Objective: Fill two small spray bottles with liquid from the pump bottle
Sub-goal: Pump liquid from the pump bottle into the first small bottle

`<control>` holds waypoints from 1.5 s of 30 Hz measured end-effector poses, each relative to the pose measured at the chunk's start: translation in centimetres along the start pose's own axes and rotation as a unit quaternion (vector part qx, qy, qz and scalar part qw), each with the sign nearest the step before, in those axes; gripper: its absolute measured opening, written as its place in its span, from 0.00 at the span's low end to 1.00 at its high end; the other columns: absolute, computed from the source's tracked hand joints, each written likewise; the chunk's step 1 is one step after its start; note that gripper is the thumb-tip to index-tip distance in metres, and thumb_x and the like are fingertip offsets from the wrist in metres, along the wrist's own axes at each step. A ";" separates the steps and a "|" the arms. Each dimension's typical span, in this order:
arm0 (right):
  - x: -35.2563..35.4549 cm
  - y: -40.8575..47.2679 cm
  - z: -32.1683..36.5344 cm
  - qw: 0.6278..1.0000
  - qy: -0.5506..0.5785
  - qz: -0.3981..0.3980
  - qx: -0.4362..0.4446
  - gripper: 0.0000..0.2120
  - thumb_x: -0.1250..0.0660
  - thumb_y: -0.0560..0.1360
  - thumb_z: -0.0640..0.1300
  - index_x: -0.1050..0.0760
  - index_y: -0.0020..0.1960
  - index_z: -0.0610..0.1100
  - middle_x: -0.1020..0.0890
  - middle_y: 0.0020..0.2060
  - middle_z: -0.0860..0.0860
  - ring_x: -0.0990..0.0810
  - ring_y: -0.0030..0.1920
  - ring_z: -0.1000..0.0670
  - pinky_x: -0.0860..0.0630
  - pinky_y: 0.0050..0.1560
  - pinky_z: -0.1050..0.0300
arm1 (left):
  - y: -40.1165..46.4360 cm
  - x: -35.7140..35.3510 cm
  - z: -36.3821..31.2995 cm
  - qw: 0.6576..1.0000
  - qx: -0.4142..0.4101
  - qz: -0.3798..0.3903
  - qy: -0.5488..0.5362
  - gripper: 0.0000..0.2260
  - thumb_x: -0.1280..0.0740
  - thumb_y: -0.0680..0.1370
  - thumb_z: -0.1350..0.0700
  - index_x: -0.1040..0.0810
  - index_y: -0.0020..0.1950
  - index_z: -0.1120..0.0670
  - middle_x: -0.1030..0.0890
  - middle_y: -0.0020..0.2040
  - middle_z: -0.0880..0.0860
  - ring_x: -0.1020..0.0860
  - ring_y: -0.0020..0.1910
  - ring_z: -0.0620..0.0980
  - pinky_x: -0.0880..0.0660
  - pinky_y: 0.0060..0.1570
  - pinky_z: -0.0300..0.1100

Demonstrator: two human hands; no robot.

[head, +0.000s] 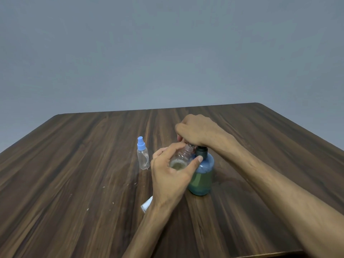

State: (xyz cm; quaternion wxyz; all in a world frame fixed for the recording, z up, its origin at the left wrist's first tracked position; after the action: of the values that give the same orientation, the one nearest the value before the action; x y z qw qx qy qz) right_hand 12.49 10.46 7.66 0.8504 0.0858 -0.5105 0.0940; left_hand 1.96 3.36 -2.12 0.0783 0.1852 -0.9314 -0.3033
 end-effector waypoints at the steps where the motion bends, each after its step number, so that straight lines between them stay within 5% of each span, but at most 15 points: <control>1: 0.3 0.0 0.1 1.000 0.010 -0.012 0.005 0.19 0.42 0.76 0.50 0.14 0.48 0.43 0.11 0.41 0.49 0.13 0.43 0.44 0.17 0.50 0.49 | -0.1 0.0 0.0 1.000 -0.001 0.003 0.000 0.17 0.19 0.69 0.41 0.13 0.55 0.44 0.11 0.50 0.48 0.14 0.56 0.62 0.16 0.57 0.62; 24: -0.8 0.1 -0.1 0.998 -0.022 0.063 -0.007 0.23 0.46 0.69 0.53 0.13 0.46 0.48 0.11 0.44 0.51 0.14 0.47 0.45 0.18 0.54 0.46 | 0.0 -0.1 -0.6 1.000 -0.001 0.005 0.006 0.16 0.19 0.70 0.41 0.13 0.55 0.43 0.11 0.49 0.44 0.14 0.56 0.60 0.16 0.56 0.61; 33: -0.4 0.0 0.0 0.999 -0.022 0.033 -0.005 0.18 0.42 0.78 0.50 0.14 0.51 0.46 0.12 0.46 0.49 0.15 0.47 0.45 0.23 0.47 0.50 | 0.0 0.0 -0.3 1.000 0.006 0.000 0.003 0.17 0.19 0.68 0.40 0.14 0.55 0.43 0.11 0.49 0.46 0.14 0.57 0.60 0.16 0.56 0.60; 36: 0.4 -0.2 0.3 1.000 0.003 -0.004 0.011 0.18 0.42 0.78 0.50 0.15 0.51 0.44 0.11 0.44 0.50 0.13 0.47 0.44 0.18 0.54 0.48 | 0.0 0.0 -0.6 1.000 -0.004 0.007 0.002 0.17 0.20 0.69 0.40 0.14 0.55 0.42 0.11 0.50 0.45 0.14 0.57 0.62 0.16 0.57 0.61; 40: -0.3 -0.1 0.0 1.000 -0.022 0.010 -0.002 0.17 0.41 0.79 0.50 0.15 0.51 0.45 0.13 0.46 0.49 0.16 0.47 0.44 0.25 0.46 0.51 | 0.1 0.0 -0.7 1.000 0.000 0.005 0.006 0.17 0.20 0.69 0.40 0.15 0.55 0.42 0.11 0.49 0.44 0.14 0.56 0.62 0.16 0.58 0.61; 45: 0.7 -0.2 0.2 1.000 -0.002 -0.028 0.013 0.18 0.42 0.79 0.49 0.15 0.50 0.44 0.11 0.44 0.50 0.14 0.47 0.44 0.20 0.50 0.50 | 0.1 0.0 -1.0 1.000 -0.017 0.007 0.005 0.17 0.20 0.69 0.41 0.16 0.55 0.40 0.11 0.49 0.42 0.14 0.55 0.59 0.16 0.57 0.62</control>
State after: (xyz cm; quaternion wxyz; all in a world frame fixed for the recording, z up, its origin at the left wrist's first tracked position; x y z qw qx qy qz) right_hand 12.69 10.32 8.32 0.8507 0.1114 -0.5081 0.0762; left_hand 2.18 2.86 -1.28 0.0881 0.1789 -0.9270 -0.3178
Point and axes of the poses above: each hand's wrist, its own y-axis towards the middle knuckle, its own x-axis out of the back of the hand, z = x × y, the point moved 6 cm from there along y, towards the middle knuckle
